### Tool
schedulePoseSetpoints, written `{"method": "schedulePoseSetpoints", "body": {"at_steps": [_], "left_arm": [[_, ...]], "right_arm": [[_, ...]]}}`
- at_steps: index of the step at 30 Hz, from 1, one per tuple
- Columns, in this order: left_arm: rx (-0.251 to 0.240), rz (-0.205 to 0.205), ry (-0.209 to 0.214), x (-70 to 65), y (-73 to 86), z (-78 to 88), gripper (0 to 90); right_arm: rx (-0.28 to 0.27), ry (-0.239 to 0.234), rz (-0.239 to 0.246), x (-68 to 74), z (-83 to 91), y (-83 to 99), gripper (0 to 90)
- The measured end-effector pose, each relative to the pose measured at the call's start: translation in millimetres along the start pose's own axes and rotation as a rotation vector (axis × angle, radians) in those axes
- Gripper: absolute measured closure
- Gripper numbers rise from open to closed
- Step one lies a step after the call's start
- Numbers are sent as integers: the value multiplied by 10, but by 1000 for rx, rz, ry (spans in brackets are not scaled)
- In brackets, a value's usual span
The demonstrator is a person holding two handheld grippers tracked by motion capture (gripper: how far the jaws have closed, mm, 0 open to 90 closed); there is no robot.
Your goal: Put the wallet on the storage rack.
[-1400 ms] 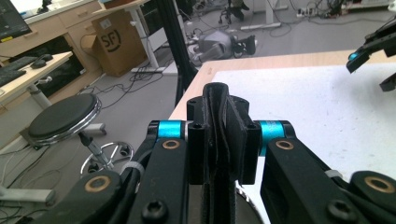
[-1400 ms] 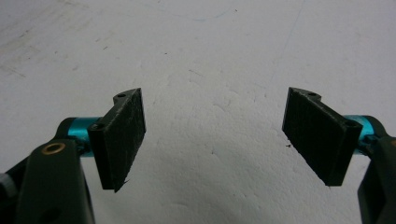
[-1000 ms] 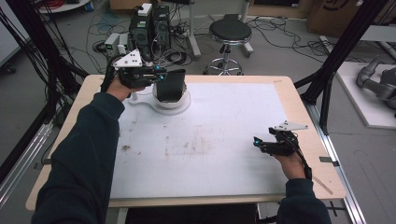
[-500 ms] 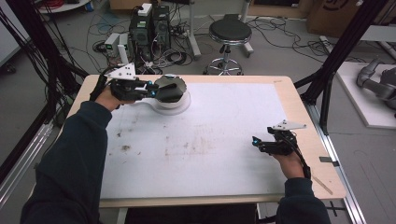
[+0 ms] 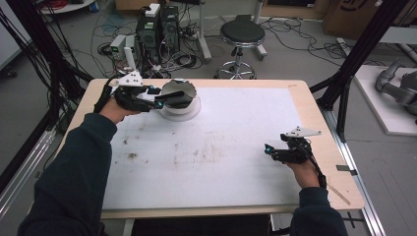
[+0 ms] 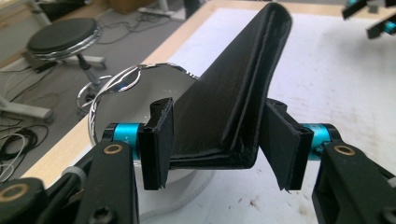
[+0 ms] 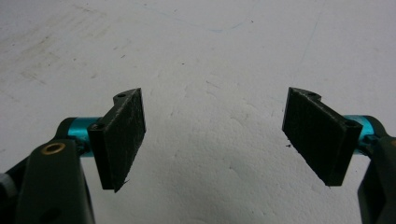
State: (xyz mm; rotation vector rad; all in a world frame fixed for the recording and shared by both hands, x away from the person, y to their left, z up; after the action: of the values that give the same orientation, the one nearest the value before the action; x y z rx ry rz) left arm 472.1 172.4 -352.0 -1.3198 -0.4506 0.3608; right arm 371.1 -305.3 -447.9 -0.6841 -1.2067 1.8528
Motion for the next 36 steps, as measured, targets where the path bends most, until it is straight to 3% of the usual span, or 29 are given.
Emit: {"method": "schedulePoseSetpoints", "body": {"at_steps": [4, 6, 8, 9, 12, 15, 19, 21, 25, 28, 32, 36], "left_arm": [[15, 19, -65, -17, 158, -42, 419], [7, 42, -88, -26, 222, -42, 412], [33, 71, -104, -25, 250, -36, 425], [17, 71, -106, -30, 246, -27, 472], [-27, 1, -107, -44, 196, -17, 607], [-50, -76, -78, -21, 196, -18, 693], [-61, -111, -50, 137, 103, -35, 758], [-77, -110, -24, 240, 11, -74, 770], [-70, -157, 67, 383, -135, -209, 775], [-65, -202, 103, 468, -220, -288, 775], [-104, -218, 112, 568, -295, -337, 777], [-109, -208, 125, 591, -234, -387, 779]], "right_arm": [[-3, -1, -3, -3, 0, 0, 216], [-4, -1, -4, -1, 0, -1, 216], [-3, -1, -3, -3, 0, 1, 216], [0, 1, -6, -4, 0, 2, 216], [3, -2, -7, -1, -4, 5, 216], [6, -2, -4, 2, -11, 8, 216], [11, 0, -4, -1, -25, 14, 216], [19, 2, -5, -1, -34, 19, 216], [26, 6, -1, -13, -55, 28, 216], [29, 14, -6, -25, -41, 36, 216], [30, 20, -15, -29, -18, 51, 216], [36, 29, -19, -39, -1, 74, 216]]}}
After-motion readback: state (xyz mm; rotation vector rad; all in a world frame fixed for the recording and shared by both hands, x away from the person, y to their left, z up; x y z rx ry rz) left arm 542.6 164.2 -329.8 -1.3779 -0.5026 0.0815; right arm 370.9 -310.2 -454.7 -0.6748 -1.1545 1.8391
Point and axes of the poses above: each handheld gripper's, and its own axes: z roughly backward along the jaws, y roughly out of its underside, x roughly to its left, the point moved 4 cm from there along -z, roughly forward along the jaws, and after that the axes turned 15 degrees about -x, right-handed, at the moved point
